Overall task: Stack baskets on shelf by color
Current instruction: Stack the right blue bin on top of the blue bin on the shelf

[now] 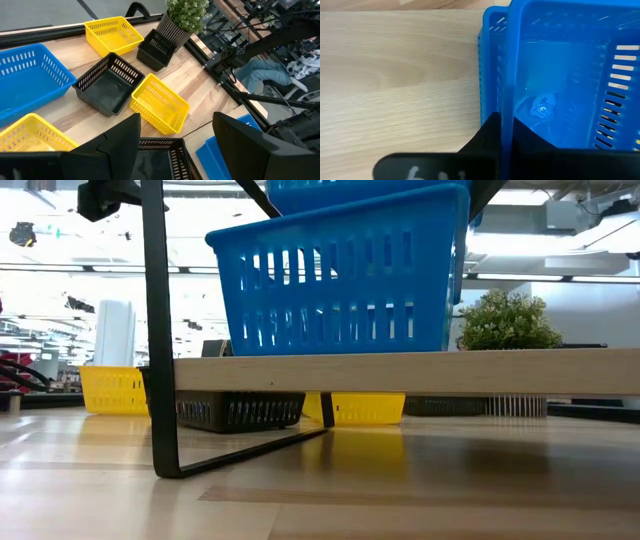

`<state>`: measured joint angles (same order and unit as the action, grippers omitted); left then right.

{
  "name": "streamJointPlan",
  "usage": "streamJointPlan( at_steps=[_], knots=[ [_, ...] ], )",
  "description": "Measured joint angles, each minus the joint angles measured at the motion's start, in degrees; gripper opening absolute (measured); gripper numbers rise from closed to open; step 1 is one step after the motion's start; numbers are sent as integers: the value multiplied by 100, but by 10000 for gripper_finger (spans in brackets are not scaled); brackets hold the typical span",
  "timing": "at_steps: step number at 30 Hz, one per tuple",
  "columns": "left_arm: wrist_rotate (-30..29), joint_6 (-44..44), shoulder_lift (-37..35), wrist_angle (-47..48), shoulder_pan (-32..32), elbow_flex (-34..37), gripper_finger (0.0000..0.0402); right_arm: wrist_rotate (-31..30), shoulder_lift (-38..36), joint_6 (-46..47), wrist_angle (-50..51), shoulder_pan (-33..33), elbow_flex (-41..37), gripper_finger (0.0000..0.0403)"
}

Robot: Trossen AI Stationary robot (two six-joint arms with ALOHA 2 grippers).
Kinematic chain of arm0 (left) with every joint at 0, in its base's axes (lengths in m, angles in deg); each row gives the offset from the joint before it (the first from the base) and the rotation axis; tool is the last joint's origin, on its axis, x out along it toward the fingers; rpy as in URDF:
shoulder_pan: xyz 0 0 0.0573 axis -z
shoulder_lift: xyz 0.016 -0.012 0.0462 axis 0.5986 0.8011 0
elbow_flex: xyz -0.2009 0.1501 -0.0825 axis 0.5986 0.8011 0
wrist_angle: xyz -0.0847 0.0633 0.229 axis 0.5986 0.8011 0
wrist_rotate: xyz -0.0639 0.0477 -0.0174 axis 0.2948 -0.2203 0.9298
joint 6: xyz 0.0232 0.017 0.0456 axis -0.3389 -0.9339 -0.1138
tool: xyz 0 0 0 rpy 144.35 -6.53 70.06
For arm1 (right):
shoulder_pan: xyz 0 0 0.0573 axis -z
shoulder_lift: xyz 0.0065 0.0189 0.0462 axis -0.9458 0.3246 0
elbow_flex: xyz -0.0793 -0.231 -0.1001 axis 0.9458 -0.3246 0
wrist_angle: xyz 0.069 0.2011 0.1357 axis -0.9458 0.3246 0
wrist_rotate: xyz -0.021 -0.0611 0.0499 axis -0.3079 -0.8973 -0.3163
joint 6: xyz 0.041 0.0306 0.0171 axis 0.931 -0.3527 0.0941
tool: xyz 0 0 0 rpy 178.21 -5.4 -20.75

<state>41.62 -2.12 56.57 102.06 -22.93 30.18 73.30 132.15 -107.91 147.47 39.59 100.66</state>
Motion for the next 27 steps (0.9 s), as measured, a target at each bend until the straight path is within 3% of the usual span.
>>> streamJointPlan(
  at_steps=[27],
  knots=[
    [-2, 9, 0, 4, -1, 0, 238, 46, -4, 181, -89, 0, 0, 18]
  ],
)
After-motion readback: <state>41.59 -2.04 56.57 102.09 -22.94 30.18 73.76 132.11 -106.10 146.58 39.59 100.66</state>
